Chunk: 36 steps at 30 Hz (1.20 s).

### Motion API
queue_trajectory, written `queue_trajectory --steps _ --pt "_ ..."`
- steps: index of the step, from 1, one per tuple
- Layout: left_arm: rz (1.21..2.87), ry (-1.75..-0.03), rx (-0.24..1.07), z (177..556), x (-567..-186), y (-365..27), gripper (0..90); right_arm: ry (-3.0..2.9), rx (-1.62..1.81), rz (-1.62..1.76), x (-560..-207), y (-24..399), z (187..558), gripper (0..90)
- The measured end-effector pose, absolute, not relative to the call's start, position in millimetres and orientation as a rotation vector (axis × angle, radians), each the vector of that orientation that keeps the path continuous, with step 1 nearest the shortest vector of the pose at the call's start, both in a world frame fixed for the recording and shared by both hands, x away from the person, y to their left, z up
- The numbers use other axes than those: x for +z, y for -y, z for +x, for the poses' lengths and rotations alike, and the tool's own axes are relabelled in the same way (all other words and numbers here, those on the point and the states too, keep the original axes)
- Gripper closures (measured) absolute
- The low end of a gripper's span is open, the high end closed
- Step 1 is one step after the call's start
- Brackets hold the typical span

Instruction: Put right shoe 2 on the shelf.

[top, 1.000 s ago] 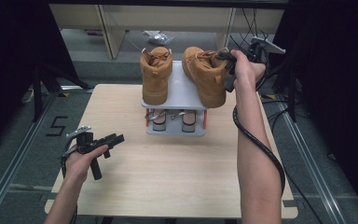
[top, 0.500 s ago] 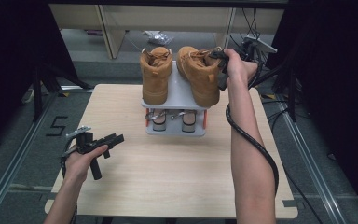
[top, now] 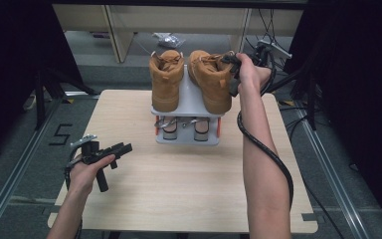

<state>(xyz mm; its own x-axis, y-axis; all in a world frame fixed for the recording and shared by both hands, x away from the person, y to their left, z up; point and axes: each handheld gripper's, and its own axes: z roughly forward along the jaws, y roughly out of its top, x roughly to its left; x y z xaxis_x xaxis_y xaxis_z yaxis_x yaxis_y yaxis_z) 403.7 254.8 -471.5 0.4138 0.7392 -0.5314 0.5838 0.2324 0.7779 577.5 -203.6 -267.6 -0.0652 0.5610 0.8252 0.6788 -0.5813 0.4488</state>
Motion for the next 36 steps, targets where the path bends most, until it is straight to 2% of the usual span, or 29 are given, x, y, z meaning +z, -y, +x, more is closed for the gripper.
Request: queue_trajectory --steps 5,15,20,27,33,36 --pt "1.444 -1.259 0.16 404 -471 -254 48.2 1.384 -1.739 -2.093 -274 205 580 79.1" --pt "1.446 -1.251 0.16 403 -471 -253 48.1 1.491 -1.806 -2.079 -265 208 575 58.4" --pt "1.438 -1.258 0.156 403 -471 -252 48.1 1.555 -1.87 -2.097 -257 215 566 52.6" --pt "1.439 -1.259 0.162 403 -471 -252 48.1 1.566 -1.883 -2.097 -257 231 549 54.1" --pt "1.442 -1.258 0.162 402 -471 -251 48.1 1.577 -1.877 -2.107 -270 248 535 60.4" --pt "1.443 -1.259 0.161 402 -472 -251 48.1 1.604 -1.832 -2.099 -279 253 529 67.3"
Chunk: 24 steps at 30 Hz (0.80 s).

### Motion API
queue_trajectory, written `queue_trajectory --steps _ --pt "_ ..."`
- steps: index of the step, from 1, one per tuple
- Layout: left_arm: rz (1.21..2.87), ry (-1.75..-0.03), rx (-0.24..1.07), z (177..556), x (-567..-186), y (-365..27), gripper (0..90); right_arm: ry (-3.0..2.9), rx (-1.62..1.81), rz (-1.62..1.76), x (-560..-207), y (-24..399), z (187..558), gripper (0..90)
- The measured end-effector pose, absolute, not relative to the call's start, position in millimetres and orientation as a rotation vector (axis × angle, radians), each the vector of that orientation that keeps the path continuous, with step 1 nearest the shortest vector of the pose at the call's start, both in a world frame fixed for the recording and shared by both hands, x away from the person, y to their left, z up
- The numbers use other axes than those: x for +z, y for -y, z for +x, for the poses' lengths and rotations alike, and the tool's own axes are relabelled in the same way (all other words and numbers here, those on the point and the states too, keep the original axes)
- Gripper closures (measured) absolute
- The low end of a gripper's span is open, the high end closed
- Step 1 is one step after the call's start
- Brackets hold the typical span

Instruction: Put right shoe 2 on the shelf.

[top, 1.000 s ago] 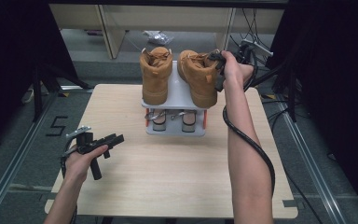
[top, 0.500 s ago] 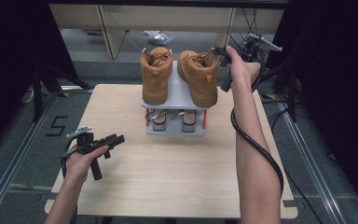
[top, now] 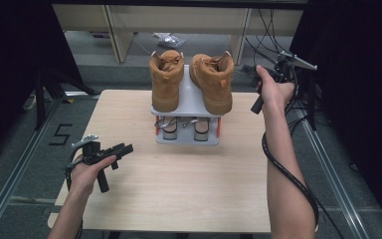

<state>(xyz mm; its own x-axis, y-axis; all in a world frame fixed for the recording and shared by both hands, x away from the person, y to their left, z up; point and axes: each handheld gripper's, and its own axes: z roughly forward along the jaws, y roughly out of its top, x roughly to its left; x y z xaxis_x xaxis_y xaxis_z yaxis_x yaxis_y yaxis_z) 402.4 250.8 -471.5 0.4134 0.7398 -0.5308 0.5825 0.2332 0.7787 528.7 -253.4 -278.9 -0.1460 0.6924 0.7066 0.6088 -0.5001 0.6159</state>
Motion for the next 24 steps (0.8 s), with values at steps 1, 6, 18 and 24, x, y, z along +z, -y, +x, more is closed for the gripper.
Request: queue_trajectory --steps 1,6,18,24 --pt "1.445 -1.257 0.162 402 -472 -251 48.1 -1.55 1.737 2.006 -283 255 527 70.4" --pt "1.448 -1.253 0.161 402 -472 -249 48.1 -1.652 1.682 2.026 -302 259 518 84.1" --pt "1.448 -1.259 0.163 402 -472 -250 48.1 -1.837 1.627 2.108 -343 248 504 90.0" --pt "1.446 -1.259 0.16 402 -472 -249 48.1 -1.876 1.606 2.08 -344 240 500 90.0"
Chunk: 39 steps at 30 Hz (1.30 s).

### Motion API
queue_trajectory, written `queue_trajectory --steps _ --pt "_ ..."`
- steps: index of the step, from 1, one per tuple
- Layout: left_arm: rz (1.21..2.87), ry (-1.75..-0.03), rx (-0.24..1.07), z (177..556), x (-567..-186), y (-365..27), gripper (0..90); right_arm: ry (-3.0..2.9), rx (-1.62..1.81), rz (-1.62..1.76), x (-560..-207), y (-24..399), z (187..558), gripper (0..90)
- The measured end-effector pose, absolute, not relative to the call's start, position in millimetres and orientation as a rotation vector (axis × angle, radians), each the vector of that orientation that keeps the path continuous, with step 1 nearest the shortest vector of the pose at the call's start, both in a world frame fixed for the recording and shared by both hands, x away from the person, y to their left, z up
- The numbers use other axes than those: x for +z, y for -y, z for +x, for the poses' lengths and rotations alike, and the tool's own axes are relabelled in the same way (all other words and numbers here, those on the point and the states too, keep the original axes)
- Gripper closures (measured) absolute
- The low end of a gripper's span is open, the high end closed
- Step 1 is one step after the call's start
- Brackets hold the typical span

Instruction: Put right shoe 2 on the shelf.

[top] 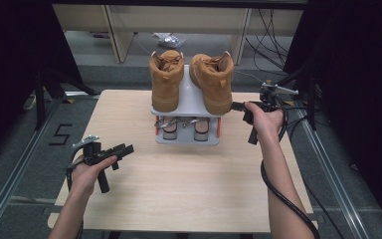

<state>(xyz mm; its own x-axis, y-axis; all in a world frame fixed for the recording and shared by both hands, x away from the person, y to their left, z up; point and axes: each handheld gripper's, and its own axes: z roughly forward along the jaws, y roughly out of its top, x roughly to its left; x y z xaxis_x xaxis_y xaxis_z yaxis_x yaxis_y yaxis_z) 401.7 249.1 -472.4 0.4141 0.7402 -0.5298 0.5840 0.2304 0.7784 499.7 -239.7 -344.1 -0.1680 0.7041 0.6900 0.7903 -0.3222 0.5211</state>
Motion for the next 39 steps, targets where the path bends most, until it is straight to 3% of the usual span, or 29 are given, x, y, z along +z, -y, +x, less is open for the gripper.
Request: queue_trajectory --steps 39 --pt "1.444 -1.252 0.156 402 -472 -248 48.1 1.755 -1.504 -1.934 -351 209 510 90.0"
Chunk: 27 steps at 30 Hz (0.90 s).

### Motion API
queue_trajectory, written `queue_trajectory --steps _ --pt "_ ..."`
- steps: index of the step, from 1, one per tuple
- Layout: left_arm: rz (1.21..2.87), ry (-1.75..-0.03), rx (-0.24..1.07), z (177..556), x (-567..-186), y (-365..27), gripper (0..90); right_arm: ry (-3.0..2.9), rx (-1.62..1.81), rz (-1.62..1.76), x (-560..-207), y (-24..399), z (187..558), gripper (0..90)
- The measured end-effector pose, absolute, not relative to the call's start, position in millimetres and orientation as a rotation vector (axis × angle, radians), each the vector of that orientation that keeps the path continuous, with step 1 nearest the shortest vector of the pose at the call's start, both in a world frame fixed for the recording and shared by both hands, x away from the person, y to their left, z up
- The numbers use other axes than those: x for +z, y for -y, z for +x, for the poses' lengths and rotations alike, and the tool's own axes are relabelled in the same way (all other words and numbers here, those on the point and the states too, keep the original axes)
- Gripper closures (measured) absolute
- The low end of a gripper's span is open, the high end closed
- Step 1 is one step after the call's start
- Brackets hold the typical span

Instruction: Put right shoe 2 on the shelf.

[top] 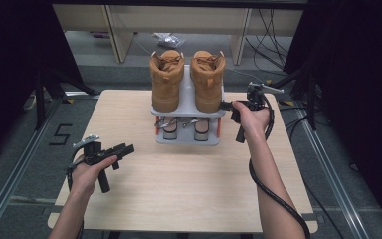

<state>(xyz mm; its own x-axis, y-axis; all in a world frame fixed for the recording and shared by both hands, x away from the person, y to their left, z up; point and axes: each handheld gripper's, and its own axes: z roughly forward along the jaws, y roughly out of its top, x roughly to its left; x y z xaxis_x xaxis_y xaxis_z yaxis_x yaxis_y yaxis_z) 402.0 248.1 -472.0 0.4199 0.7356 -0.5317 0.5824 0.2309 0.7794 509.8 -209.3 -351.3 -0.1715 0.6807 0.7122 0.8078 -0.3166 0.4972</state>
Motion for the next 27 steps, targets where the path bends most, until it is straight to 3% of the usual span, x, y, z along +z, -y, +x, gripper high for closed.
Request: queue_trajectory --steps 15,27 --pt "1.439 -1.259 0.167 401 -471 -250 48.2 1.865 -1.529 -1.975 -348 218 500 70.3" --pt "1.452 -1.26 0.165 401 -473 -250 48.1 1.955 -1.511 -2.001 -363 239 482 60.5"
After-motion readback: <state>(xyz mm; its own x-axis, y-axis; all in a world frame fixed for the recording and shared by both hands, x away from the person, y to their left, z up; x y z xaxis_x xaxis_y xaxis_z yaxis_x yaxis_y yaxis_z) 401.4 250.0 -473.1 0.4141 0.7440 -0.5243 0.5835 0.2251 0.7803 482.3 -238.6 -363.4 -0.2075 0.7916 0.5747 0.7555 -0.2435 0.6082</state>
